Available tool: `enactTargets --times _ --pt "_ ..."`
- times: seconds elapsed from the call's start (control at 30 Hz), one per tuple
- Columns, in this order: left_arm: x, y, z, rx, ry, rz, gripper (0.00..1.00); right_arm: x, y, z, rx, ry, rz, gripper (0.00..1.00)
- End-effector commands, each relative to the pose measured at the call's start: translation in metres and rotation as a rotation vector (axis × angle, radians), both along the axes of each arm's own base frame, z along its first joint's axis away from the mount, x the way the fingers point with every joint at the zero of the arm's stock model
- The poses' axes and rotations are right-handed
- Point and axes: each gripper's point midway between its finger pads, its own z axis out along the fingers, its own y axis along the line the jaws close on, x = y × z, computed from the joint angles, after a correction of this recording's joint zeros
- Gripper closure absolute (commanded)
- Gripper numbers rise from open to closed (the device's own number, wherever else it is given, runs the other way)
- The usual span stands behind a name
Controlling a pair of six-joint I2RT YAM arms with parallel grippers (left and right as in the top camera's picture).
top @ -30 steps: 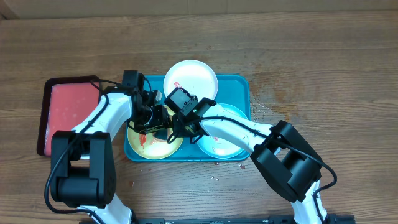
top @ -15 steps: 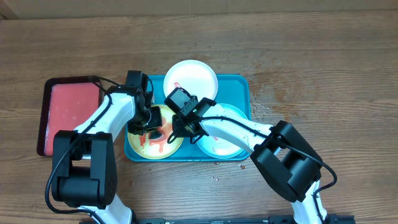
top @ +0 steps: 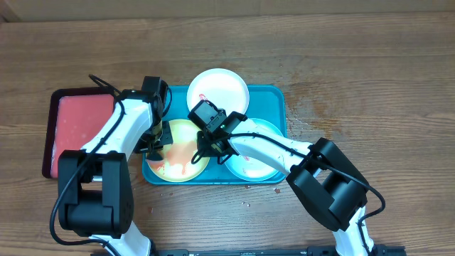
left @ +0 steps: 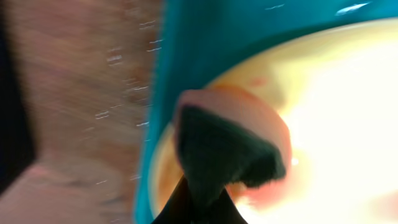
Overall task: Clean dirty plates on tray and stack at the side
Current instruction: 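Scrub the yellow plate with the sponge in the left gripper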
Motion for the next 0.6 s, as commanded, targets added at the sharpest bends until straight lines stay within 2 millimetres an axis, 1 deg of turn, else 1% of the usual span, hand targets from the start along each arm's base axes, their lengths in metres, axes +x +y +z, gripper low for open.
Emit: enactTargets --times 0.0,0.07,0.17,0.3,0.4,0.5,0.57 --pt "0.010 -0.053 0.001 -0.315 -0.017 -0.052 0.96 -0.002 -0.007 -0.005 -0.026 0.007 0.008 0.96" --pt "0.009 -0.071 0.002 -0.416 -0.016 -0.056 0.96 -0.002 -0.007 -0.005 -0.026 0.006 0.008 0.96" --pt "0.006 -0.071 -0.001 -0.414 -0.007 -0.056 0.96 -0.002 -0.007 -0.005 -0.026 0.006 0.008 0.96" --pt "-0.003 -0.068 -0.012 -0.401 0.009 -0.053 0.96 -0.002 -0.006 -0.005 -0.023 0.004 0.008 0.96" --pt "-0.013 -0.056 -0.025 -0.335 0.027 -0.051 0.96 -0.001 -0.006 -0.005 -0.021 0.003 0.008 0.96" --pt "-0.025 -0.037 -0.039 -0.229 0.045 -0.049 0.96 -0.001 -0.006 -0.005 -0.021 0.002 0.008 0.96" --pt "-0.034 -0.016 -0.045 -0.103 0.060 -0.011 0.96 -0.001 -0.006 -0.005 -0.021 0.002 0.008 0.96"
